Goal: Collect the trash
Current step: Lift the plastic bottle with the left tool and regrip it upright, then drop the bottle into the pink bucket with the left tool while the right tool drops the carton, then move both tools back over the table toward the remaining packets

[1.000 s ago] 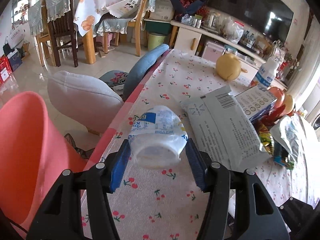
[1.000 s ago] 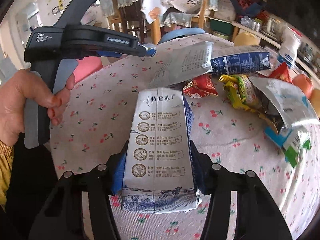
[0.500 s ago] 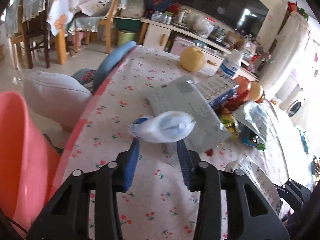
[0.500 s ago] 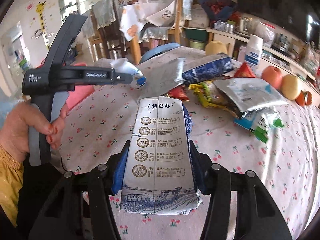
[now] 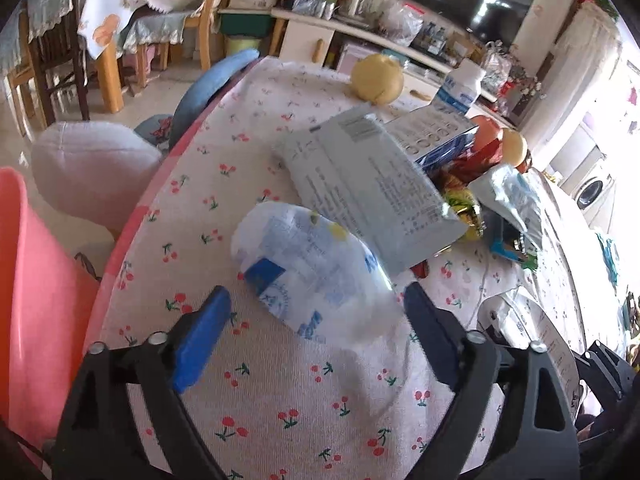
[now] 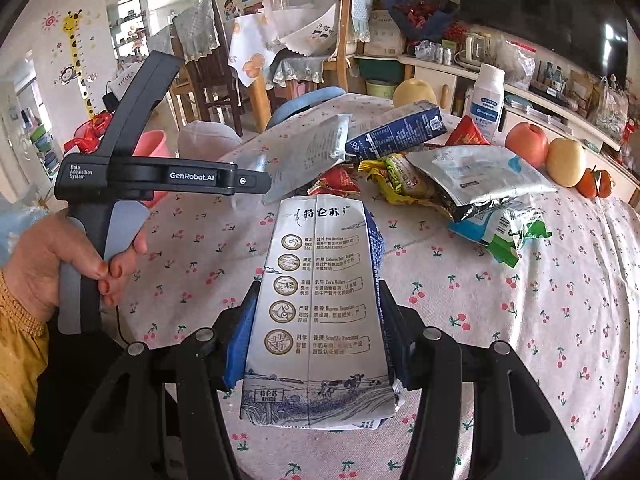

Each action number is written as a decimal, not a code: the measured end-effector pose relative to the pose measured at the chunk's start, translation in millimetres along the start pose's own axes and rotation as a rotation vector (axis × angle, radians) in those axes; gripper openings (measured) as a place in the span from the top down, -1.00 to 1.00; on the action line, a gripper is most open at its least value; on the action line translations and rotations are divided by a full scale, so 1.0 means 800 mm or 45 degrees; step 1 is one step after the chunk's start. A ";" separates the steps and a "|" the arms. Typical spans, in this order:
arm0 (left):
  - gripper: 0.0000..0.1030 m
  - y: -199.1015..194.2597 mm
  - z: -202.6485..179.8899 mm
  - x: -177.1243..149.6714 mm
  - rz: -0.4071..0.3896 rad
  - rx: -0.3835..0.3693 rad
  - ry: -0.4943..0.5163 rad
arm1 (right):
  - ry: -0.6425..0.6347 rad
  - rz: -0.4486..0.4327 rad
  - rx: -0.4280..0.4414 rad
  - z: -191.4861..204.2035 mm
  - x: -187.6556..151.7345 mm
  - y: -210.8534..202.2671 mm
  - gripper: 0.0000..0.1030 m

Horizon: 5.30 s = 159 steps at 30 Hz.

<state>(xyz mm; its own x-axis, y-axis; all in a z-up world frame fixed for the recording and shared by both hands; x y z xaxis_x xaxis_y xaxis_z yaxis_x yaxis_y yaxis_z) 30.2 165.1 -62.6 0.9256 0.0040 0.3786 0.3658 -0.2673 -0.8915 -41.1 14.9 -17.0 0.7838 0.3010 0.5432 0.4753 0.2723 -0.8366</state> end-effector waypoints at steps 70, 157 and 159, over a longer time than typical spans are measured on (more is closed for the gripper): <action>0.50 -0.085 0.049 0.029 -0.285 -0.172 -0.221 | 0.001 -0.031 0.072 0.061 0.029 -0.003 -0.09; -0.84 -0.121 -0.076 0.060 -0.520 0.628 0.101 | 0.381 -0.179 0.010 -0.119 0.034 -0.064 -0.82; -0.84 -0.112 -0.083 0.060 -0.496 0.598 0.107 | 0.398 -0.176 0.007 -0.132 0.035 -0.067 -0.82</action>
<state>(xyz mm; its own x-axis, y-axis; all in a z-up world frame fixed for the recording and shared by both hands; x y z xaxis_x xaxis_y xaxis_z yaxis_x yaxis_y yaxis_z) 35.6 125.5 52.2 0.7112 -0.0653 0.6999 0.6973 0.1918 -0.6907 -2.0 -87.8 35.4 0.7973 -0.0339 0.6027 0.5839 0.2965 -0.7557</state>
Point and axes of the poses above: each gripper's, at about its wrist camera, not at the fingertips, and y roughly the way its jaws point, z to its left, x to its top, the point moved 10 cm from there along y, roughly the way its jaws point, and after that the axes turned 12 degrees about z, right-handed, at the moved point
